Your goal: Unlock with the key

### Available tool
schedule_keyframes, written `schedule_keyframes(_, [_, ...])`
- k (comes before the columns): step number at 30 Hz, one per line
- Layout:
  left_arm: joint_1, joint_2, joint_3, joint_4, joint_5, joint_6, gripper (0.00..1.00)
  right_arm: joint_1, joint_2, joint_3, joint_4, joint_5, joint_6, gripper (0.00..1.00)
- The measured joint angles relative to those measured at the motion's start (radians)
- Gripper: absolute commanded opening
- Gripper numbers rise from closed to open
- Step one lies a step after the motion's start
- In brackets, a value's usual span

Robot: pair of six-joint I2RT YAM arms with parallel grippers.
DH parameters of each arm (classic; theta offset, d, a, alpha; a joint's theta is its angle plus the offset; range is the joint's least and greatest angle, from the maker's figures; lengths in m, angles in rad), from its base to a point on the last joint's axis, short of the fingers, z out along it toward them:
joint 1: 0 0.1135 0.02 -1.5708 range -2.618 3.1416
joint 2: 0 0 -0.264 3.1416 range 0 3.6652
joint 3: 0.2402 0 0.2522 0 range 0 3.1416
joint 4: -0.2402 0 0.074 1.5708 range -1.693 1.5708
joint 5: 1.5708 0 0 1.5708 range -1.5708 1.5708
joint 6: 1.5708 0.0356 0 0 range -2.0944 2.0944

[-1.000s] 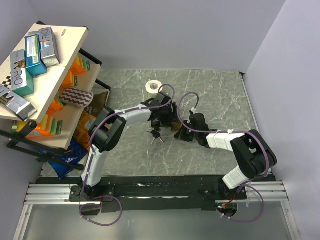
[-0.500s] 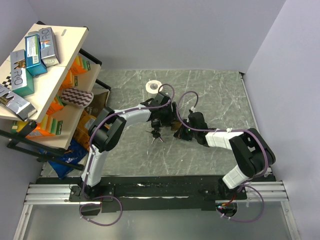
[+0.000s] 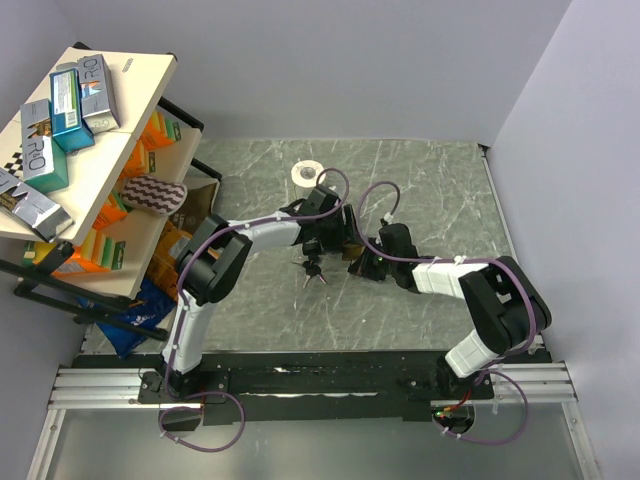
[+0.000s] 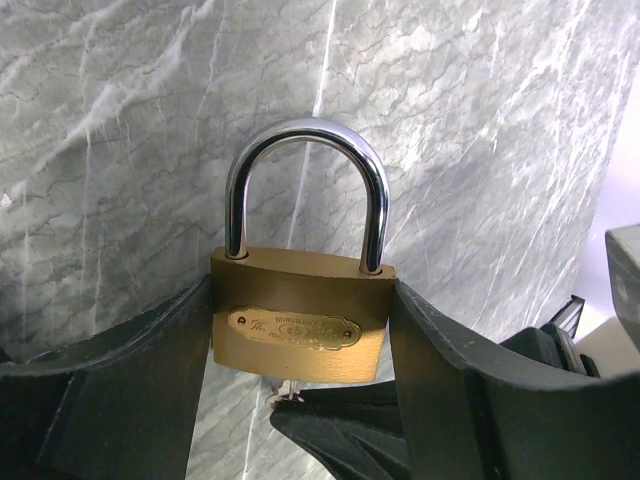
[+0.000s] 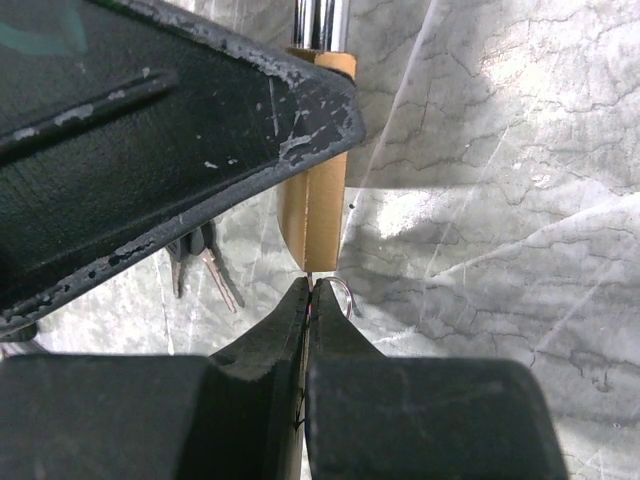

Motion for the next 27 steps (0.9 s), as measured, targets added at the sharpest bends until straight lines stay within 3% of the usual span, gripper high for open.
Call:
schedule_keyframes(11, [0.000,-0.026,-0.068,0.089,-0.006,-0.009,0.01,-0.038,0.000,-0.014,0.035,-0.068,0.015,0.00])
schedule_keyframes(27, [0.001,-0.039,-0.095,0.117,-0.028,-0.038,0.01,-0.045,0.046,0.027,0.068,-0.036,0.019,0.00])
